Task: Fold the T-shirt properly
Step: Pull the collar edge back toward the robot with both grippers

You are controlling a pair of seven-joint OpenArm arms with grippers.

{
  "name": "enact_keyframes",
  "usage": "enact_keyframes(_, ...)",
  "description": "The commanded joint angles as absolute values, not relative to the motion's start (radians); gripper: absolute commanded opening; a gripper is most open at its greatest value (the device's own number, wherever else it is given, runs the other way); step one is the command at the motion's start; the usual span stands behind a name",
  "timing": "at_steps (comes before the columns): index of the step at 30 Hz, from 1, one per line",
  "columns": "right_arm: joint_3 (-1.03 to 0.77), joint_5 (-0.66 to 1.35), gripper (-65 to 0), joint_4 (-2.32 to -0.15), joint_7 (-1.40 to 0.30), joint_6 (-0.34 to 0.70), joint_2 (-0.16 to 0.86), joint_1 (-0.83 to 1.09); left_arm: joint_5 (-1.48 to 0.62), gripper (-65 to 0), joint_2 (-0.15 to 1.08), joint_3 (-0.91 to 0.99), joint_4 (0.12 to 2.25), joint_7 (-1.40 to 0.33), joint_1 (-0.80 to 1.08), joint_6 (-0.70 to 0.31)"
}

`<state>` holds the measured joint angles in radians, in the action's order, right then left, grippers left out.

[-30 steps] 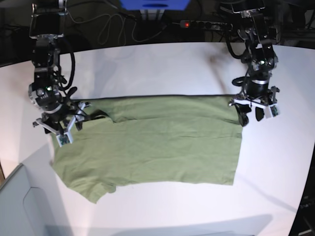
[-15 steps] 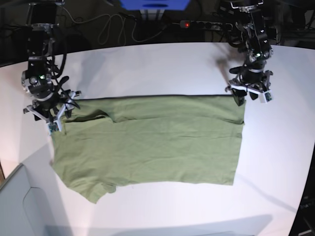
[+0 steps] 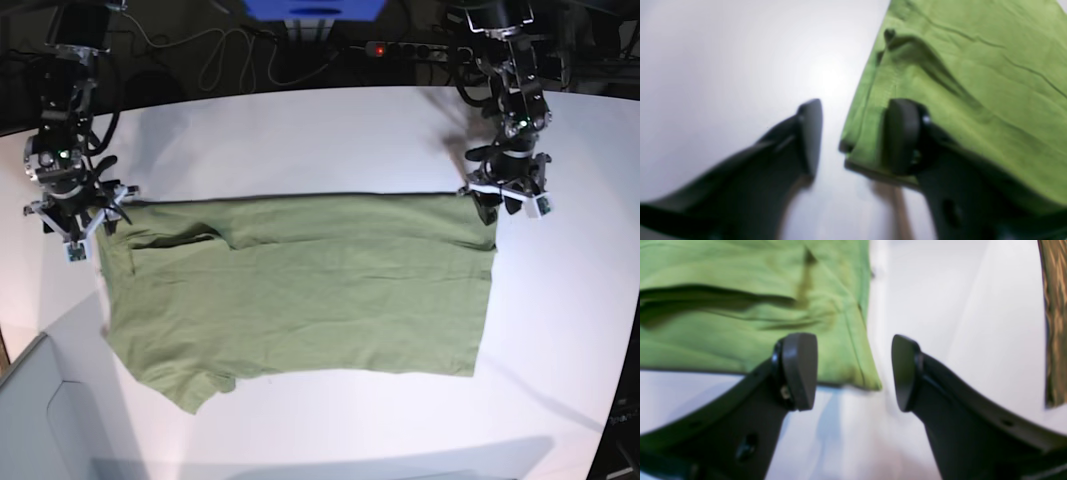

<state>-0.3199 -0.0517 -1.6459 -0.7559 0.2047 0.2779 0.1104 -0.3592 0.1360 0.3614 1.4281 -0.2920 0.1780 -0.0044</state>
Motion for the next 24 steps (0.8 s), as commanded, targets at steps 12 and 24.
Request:
enact_keyframes(12, -0.318, -0.054, -32.1, -1.500, -0.690, 0.216, 0.302, 0.091, -0.363, -65.0, 0.134, 0.361, 1.434, -0.328, 0.199, -0.001)
enact_keyframes(24, -0.320, -0.054, -64.6, -1.549, -0.694, 0.216, 0.321, 0.136, -0.363, -65.0, 0.134, 0.366, 1.554, -0.328, 0.277, -0.001)
